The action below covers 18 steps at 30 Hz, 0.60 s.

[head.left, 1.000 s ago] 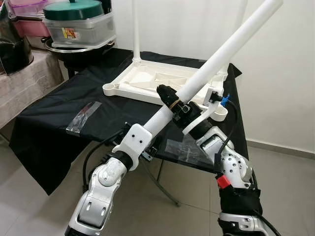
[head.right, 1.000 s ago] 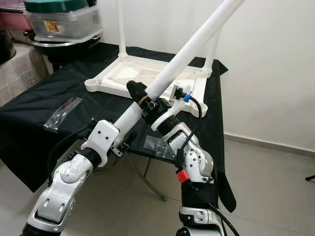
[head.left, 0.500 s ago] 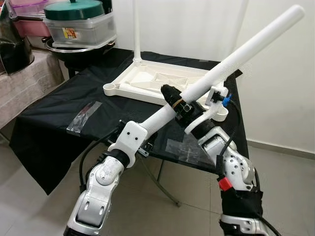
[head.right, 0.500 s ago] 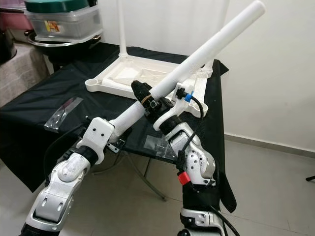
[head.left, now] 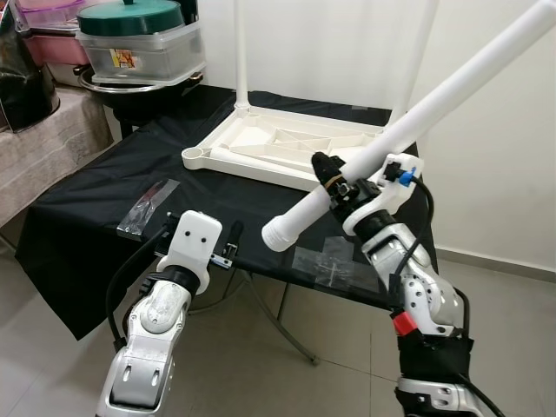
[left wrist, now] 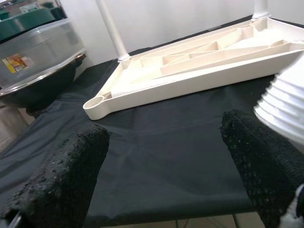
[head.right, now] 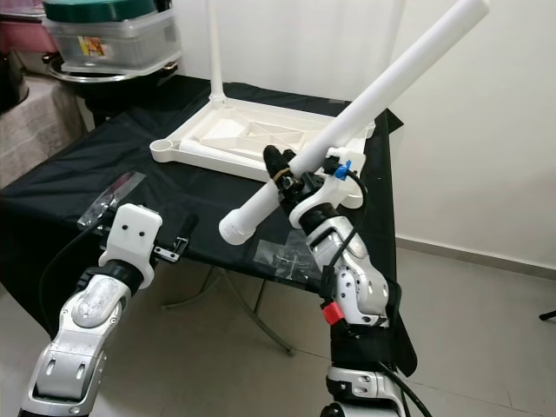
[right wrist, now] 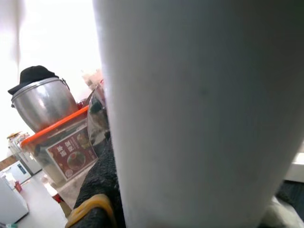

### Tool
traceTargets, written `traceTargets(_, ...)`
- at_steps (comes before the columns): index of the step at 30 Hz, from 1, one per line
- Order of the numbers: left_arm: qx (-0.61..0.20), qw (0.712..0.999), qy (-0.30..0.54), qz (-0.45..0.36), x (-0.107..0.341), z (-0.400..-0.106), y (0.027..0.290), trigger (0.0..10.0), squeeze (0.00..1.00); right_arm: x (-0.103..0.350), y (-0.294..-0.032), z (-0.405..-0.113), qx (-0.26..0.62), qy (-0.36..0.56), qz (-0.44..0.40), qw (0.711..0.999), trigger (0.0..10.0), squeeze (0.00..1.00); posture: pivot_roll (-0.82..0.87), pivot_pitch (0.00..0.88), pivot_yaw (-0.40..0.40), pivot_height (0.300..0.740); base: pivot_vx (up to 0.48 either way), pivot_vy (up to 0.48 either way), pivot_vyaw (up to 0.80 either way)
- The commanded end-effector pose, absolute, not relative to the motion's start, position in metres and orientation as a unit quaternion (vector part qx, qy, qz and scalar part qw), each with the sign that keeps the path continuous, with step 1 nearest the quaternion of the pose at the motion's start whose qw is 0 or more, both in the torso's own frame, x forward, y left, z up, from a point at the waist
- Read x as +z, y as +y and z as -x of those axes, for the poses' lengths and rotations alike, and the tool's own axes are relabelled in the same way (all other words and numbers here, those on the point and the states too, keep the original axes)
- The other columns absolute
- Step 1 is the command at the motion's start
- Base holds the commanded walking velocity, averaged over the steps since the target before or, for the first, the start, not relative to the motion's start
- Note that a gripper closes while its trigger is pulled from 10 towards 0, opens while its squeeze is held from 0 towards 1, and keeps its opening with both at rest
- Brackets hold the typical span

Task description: Building children table

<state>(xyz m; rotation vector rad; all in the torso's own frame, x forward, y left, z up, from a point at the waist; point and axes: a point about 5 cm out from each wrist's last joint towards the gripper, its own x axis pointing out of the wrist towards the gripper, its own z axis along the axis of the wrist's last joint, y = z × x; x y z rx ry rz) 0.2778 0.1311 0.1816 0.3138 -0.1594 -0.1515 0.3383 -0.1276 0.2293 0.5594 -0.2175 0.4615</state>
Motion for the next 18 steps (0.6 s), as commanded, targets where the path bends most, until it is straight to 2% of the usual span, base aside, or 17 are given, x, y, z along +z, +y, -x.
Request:
traceTargets(1, -0.101, 0.981, -0.065, -0.15, 0.1759, -0.2744, 0.127, 10.0, 0.0, 0.2325, -0.1274, -0.3397, 0.228, -0.109, -0.276, 0.927, 10.0, 0.0, 0.09, 0.0, -0.041, 0.74, 0.0, 0.0, 0.0)
traceTargets(7, -0.109, 0.981, -0.072, -0.143, 0.1777, -0.2722, 0.1217, 10.0, 0.0, 0.2307, -0.124, -0.3352, 0.239, -0.118, -0.236, 0.935, 10.0, 0.0, 0.09, 0.0, -0.041, 0.74, 0.0, 0.0, 0.0)
traceTargets(18, -0.109, 0.979, -0.08, -0.153, 0.178, -0.2719, 0.1183, 10.0, 0.0, 0.2267, -0.1251, -0.3359, 0.233, -0.113, -0.217, 0.941, 10.0, 0.0, 0.08, 0.0, -0.038, 0.74, 0.0, 0.0, 0.8)
